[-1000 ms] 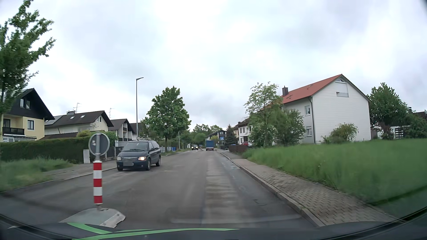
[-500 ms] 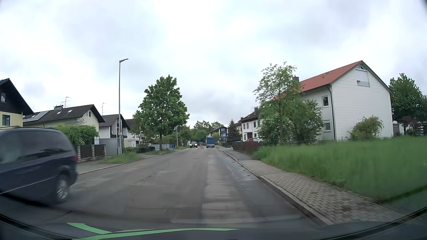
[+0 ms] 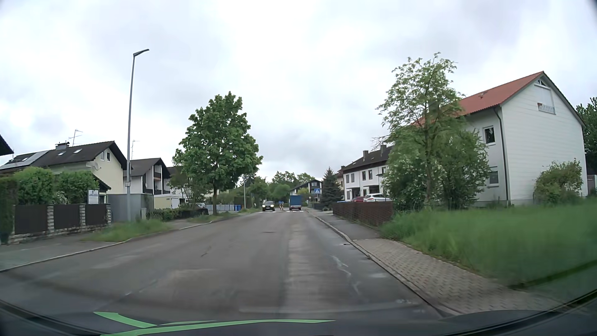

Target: Follow the waypoints while adhering to traffic rules and regulations

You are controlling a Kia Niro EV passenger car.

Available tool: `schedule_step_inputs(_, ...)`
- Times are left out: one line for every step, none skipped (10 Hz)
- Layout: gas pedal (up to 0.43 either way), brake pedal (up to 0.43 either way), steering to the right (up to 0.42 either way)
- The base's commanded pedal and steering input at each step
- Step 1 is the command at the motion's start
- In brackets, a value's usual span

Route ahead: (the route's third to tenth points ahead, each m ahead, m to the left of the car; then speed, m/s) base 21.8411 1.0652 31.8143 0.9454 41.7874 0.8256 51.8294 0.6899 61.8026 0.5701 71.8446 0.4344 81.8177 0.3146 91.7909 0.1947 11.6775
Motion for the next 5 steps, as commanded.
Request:
schedule_step_inputs(0.11,0.0,-0.003)
schedule_step_inputs(0.11,0.0,-0.003)
schedule_step_inputs(0.11,0.0,-0.003)
schedule_step_inputs(0.11,0.0,-0.003)
schedule_step_inputs(0.11,0.0,-0.003)
